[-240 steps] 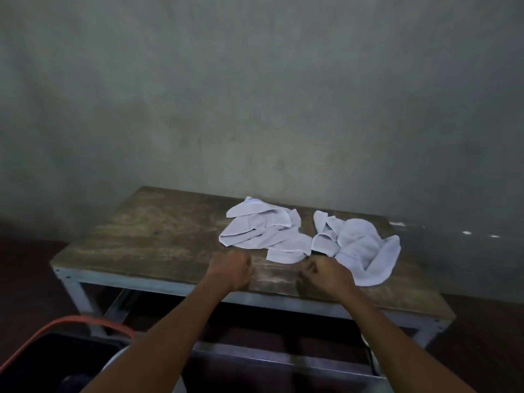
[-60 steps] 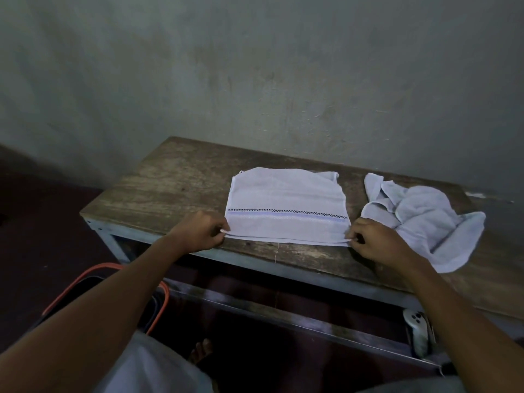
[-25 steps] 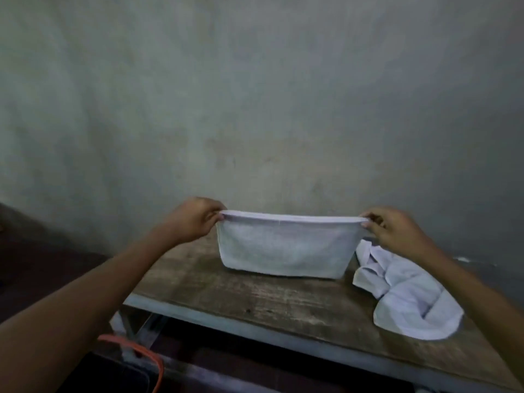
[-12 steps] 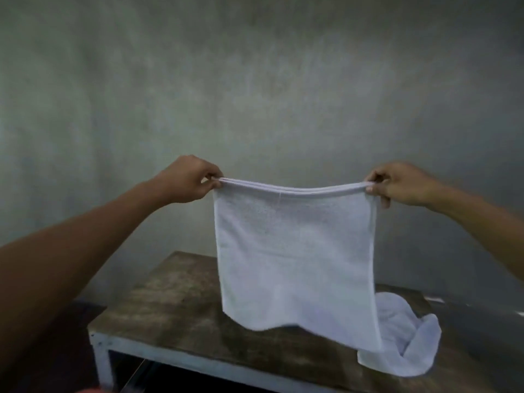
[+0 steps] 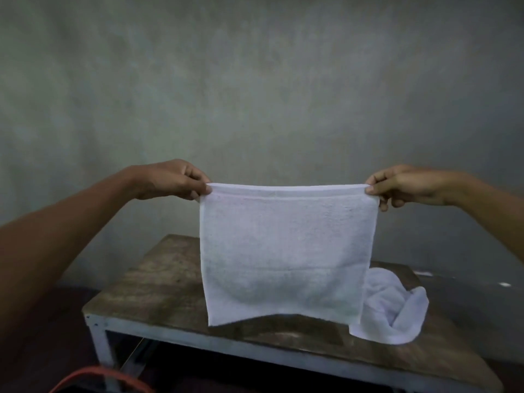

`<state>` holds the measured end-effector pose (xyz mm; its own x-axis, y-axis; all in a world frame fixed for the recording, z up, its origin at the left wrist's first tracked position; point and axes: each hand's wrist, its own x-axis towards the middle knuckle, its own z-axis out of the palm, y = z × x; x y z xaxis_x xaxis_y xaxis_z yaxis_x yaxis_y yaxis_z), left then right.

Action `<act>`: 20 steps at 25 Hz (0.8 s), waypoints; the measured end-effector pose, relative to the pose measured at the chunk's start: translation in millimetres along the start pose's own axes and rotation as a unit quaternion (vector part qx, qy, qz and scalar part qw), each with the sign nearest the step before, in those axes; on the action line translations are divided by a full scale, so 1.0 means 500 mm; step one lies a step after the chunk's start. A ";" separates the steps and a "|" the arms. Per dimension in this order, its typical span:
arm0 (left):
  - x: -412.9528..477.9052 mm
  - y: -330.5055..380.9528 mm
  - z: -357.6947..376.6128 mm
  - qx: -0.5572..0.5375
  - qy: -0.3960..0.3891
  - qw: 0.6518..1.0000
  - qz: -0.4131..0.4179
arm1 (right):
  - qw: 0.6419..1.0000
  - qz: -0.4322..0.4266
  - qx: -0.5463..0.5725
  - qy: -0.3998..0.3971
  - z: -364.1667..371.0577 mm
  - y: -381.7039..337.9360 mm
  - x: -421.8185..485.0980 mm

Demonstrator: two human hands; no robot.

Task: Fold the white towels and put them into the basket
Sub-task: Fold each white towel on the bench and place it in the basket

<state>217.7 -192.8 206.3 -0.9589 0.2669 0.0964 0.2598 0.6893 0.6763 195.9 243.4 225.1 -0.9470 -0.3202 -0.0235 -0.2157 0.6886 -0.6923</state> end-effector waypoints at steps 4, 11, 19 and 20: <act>0.048 -0.056 0.070 0.135 0.004 0.991 -0.018 | 0.997 0.054 -0.061 -0.014 0.064 0.053 0.059; 0.175 -0.217 0.207 0.234 0.082 0.966 -0.078 | 0.994 0.078 -0.069 0.016 0.218 0.228 0.241; 0.181 -0.365 0.339 0.238 0.169 0.951 -0.105 | 0.989 0.040 -0.073 0.119 0.357 0.327 0.269; 0.167 -0.371 0.347 0.216 0.172 0.956 -0.101 | 0.989 0.037 -0.072 0.127 0.369 0.334 0.257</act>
<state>109.4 -181.5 -37.9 -0.9563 -0.0873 0.2791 0.0163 0.9370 0.3489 82.2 197.2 -26.8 -0.9868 -0.1044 0.1240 -0.1577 0.7953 -0.5853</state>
